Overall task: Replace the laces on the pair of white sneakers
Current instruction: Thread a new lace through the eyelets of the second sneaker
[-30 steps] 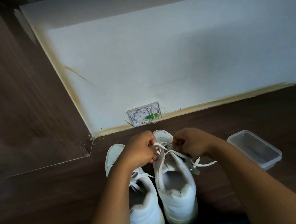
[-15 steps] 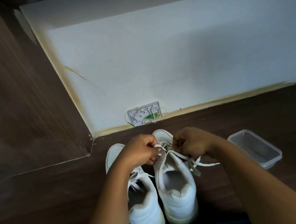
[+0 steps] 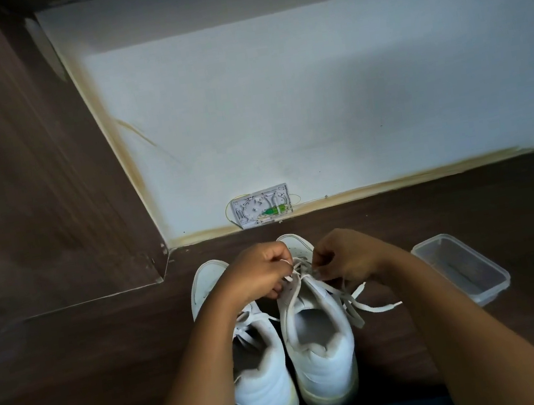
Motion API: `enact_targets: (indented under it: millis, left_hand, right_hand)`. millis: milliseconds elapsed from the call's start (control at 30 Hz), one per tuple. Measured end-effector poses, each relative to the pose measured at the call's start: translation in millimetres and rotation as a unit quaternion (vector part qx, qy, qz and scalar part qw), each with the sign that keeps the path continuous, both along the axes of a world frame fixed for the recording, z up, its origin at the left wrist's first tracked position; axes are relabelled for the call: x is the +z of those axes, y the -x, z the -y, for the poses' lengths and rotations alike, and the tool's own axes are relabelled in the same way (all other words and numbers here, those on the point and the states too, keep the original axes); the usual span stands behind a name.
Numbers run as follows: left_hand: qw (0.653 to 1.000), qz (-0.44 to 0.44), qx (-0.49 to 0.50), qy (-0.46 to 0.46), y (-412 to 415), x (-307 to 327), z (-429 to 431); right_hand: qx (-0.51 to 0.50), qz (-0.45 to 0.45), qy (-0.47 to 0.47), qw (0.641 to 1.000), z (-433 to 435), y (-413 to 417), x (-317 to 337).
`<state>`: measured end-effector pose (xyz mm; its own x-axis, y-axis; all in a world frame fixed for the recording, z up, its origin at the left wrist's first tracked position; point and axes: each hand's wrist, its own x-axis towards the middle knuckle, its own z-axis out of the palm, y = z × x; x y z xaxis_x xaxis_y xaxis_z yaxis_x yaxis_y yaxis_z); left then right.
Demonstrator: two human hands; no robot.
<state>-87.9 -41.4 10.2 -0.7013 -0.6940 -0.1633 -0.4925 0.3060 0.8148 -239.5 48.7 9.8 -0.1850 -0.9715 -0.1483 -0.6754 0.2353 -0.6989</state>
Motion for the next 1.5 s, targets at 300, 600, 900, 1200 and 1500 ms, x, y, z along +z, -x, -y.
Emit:
enact_targets:
  millis: [300, 600, 900, 1200, 1500]
  left_hand:
    - [0.999, 0.014, 0.001, 0.05, 4, 1, -2]
    - [1.0, 0.017, -0.006, -0.019, -2, 2, 2]
    - [0.981, 0.013, -0.04, 0.187, -3, 7, -1]
    - [0.927, 0.15, -0.083, 0.334, 9, -2, -24]
    - [0.966, 0.079, -0.064, 0.238, 3, 6, -25]
  right_hand:
    - [0.005, -0.045, -0.022, 0.999, 4, -1, 2]
    - [0.006, 0.007, -0.01, 1.0, 1, 2, 1]
    - [0.002, 0.01, -0.006, 1.0, -9, 4, 7]
    - [0.021, -0.123, -0.016, 0.992, -9, -15, 5]
    - [-0.07, 0.133, 0.066, 0.986, -11, -17, 20]
